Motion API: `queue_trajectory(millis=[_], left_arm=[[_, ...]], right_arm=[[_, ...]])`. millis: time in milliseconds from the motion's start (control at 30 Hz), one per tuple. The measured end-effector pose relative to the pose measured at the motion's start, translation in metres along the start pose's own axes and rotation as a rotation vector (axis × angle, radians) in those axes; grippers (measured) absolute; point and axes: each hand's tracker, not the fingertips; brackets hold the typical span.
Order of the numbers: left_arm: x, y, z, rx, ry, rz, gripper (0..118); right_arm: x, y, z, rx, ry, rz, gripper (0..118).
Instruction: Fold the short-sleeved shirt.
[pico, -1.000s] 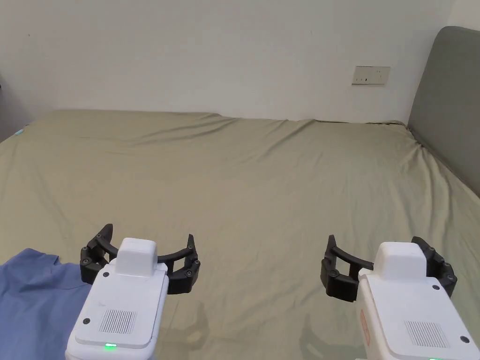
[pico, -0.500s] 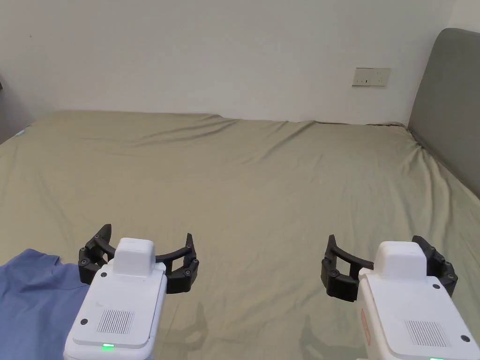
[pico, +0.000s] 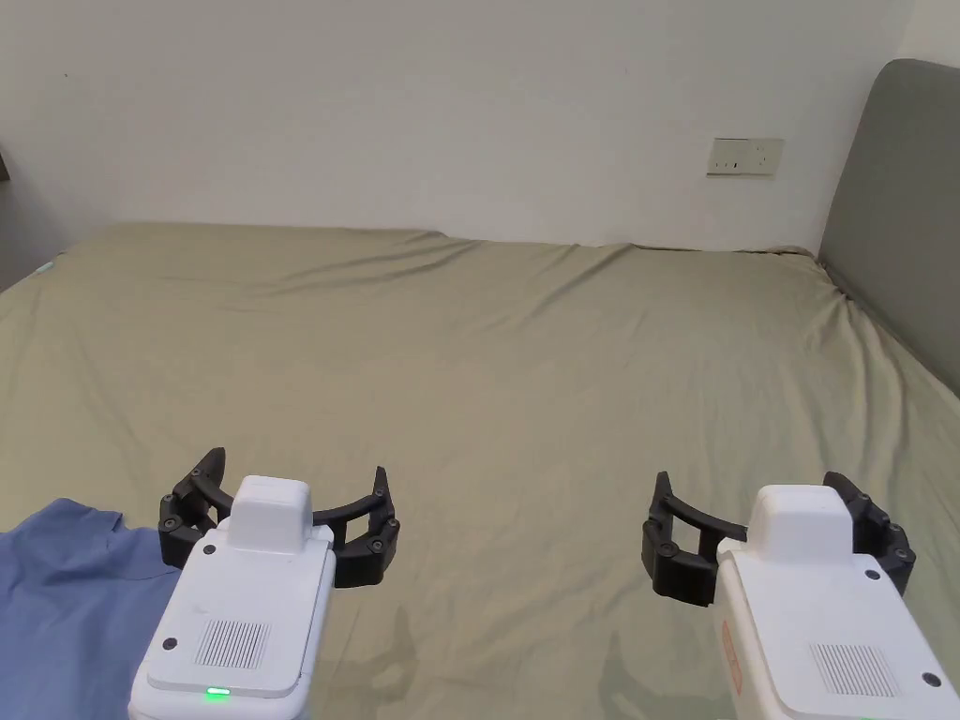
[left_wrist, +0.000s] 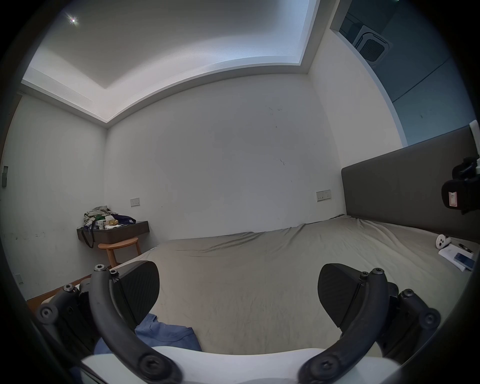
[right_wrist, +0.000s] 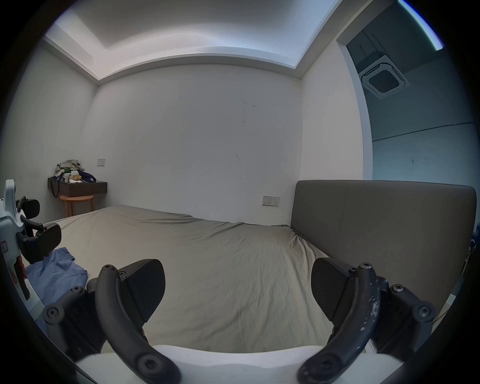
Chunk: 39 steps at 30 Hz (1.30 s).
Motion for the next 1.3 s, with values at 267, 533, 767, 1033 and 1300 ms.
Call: queue_trajectory(millis=[267,533,767,1033,1300], left_arm=[[-0.002,0.001,0.0,-0.014,-0.041,0.053,26],[-0.015,0.002,-0.001,-0.034,-0.014,0.111,0],[-0.072,-0.004,0.016,-0.05,0.117,0.088,0],[-0.172,-0.021,0.068,-0.107,0.365,0.075,0],[-0.242,-0.037,0.131,-0.184,0.537,0.032,0]], right_arm=[[-0.002,0.002,0.002,-0.016,0.013,0.005,52],[-0.007,0.003,-0.002,-0.024,0.05,0.018,2],[-0.053,0.01,-0.019,-0.012,0.17,-0.002,2],[-0.154,0.024,-0.022,0.028,0.41,-0.016,2],[-0.232,0.027,-0.005,0.029,0.573,-0.027,2]])
